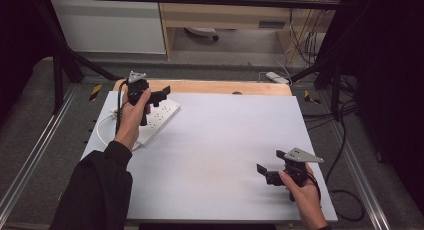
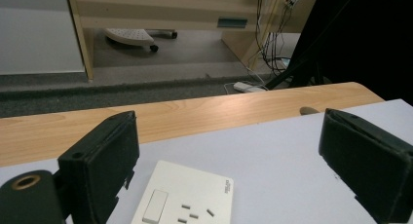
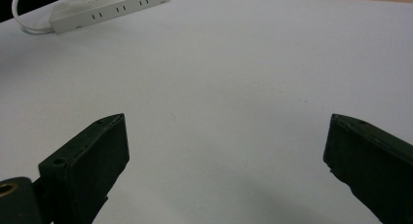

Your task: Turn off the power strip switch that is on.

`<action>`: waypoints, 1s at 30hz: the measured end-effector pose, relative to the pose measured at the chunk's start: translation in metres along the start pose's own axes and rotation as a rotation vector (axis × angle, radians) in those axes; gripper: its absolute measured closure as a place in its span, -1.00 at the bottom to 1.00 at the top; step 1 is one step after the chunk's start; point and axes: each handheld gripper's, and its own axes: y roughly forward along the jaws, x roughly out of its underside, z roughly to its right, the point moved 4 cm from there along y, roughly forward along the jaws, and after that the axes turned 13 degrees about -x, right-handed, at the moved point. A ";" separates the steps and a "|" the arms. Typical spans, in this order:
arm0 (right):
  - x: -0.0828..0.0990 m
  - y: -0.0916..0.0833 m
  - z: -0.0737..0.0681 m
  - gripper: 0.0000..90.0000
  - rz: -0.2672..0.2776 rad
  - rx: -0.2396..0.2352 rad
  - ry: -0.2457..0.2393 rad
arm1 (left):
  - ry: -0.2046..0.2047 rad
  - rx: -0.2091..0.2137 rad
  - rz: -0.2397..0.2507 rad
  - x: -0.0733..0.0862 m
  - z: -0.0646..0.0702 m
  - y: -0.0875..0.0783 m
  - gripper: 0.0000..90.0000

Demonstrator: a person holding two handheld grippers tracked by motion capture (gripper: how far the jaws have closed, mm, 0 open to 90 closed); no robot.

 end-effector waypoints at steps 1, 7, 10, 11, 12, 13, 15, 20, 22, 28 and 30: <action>0.000 0.000 0.000 -0.93 -0.001 0.000 0.000 | -0.003 0.004 0.004 0.000 -0.001 -0.004 -0.83; 0.000 0.000 0.000 -0.93 -0.001 -0.001 0.000 | 0.004 0.015 0.005 0.003 -0.003 -0.023 -0.83; 0.000 0.000 0.000 -0.93 -0.002 -0.001 -0.001 | 0.012 0.021 0.003 0.008 -0.003 -0.035 -0.83; 0.000 0.000 0.000 -0.93 -0.002 -0.002 -0.002 | 0.009 0.028 0.007 0.010 -0.003 -0.039 -0.83; 0.000 0.000 0.000 -0.93 -0.003 -0.002 -0.003 | 0.012 0.030 0.009 0.012 -0.003 -0.043 -0.83; 0.000 0.001 0.000 -0.93 -0.004 -0.002 -0.004 | 0.015 0.032 0.012 0.013 -0.002 -0.047 -0.83; 0.000 0.001 0.000 -0.93 -0.005 -0.003 -0.004 | 0.017 0.041 0.013 0.017 -0.001 -0.056 -0.83; 0.000 0.002 0.000 -0.93 -0.008 0.000 -0.004 | 0.028 0.059 0.028 0.025 0.000 -0.076 -0.83; 0.000 0.002 0.000 -0.93 -0.008 0.002 -0.003 | 0.037 0.059 0.033 0.028 0.001 -0.083 -0.84; 0.001 0.003 0.000 -0.93 -0.010 0.003 0.000 | 0.079 0.059 0.043 0.037 0.002 -0.101 -0.84; 0.001 0.003 0.000 -0.93 -0.010 0.003 -0.001 | 0.075 0.064 0.047 0.040 0.003 -0.106 -0.84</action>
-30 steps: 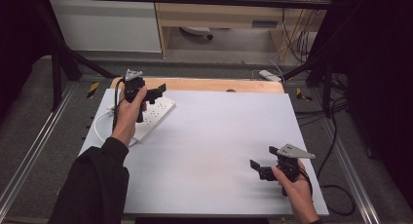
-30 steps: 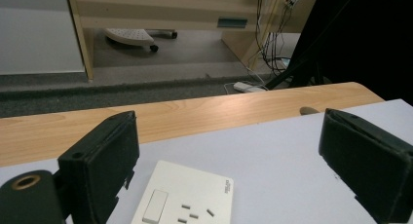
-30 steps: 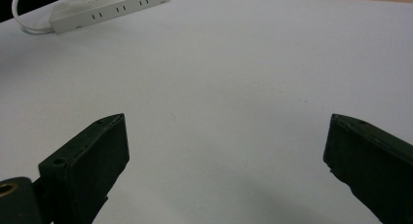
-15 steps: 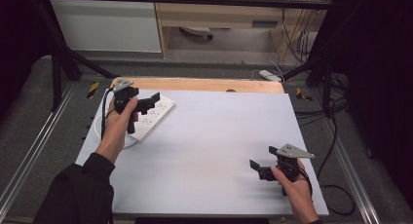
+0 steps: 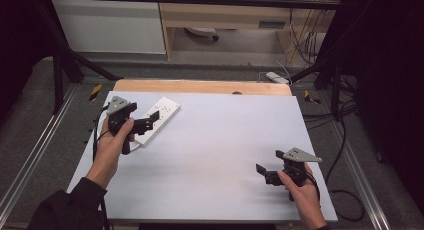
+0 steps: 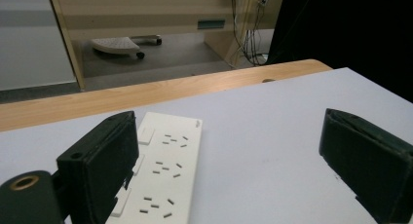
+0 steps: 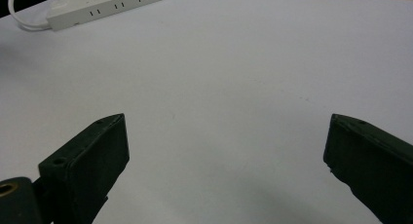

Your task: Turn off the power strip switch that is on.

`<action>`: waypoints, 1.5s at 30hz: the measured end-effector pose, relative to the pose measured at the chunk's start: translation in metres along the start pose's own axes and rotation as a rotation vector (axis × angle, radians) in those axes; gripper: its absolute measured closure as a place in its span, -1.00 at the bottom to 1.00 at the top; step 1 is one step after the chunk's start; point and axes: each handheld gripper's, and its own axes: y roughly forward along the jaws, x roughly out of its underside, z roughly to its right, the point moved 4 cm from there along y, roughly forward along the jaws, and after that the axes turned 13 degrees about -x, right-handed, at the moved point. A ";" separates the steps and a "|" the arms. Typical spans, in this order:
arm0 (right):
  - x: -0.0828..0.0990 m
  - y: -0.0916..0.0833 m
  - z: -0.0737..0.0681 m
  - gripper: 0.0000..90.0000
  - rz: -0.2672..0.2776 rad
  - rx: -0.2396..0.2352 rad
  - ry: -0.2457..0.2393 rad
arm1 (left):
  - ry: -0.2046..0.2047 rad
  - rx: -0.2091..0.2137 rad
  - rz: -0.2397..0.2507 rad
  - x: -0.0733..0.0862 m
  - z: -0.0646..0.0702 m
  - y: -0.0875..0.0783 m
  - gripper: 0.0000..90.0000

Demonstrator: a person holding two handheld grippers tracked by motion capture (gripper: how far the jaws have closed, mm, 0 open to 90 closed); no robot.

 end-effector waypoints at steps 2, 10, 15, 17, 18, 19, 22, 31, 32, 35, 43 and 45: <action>0.000 0.000 0.000 -0.93 -0.001 -0.001 0.000 | 0.007 0.006 0.001 0.003 0.001 -0.007 -0.84; 0.000 0.000 0.000 -0.93 -0.002 -0.001 -0.001 | 0.016 0.006 0.015 0.021 0.001 -0.031 -0.85; 0.000 0.000 0.000 -0.93 -0.003 -0.001 -0.003 | 0.018 0.004 0.016 0.040 -0.001 -0.046 -0.85; 0.000 0.000 -0.001 -0.93 -0.003 -0.002 0.001 | 0.013 0.001 0.016 0.047 -0.003 -0.051 -0.85; 0.000 0.000 -0.001 -0.93 -0.004 -0.002 0.001 | 0.014 -0.004 0.013 0.052 -0.004 -0.054 -0.85; 0.000 0.000 -0.001 -0.93 -0.005 -0.001 0.001 | 0.019 -0.006 0.010 0.057 -0.004 -0.056 -0.85; 0.000 0.001 -0.001 -0.93 -0.005 0.000 -0.002 | 0.017 -0.004 0.005 0.069 -0.003 -0.062 -0.85; 0.000 0.001 -0.001 -0.93 -0.007 0.003 -0.004 | 0.034 0.029 -0.039 0.099 0.009 -0.072 -0.86; 0.000 0.001 -0.001 -0.93 -0.006 0.004 -0.004 | 0.033 0.031 -0.045 0.101 0.010 -0.073 -0.86; 0.000 0.001 -0.001 -0.93 -0.006 0.006 -0.007 | 0.022 0.032 -0.050 0.111 0.016 -0.078 -0.85; 0.002 0.003 0.001 -0.93 -0.012 0.028 -0.011 | 0.025 0.037 -0.089 0.126 0.021 -0.089 -0.86; 0.004 0.005 0.003 -0.93 -0.027 0.046 -0.011 | 0.028 0.018 -0.090 0.126 0.019 -0.089 -0.86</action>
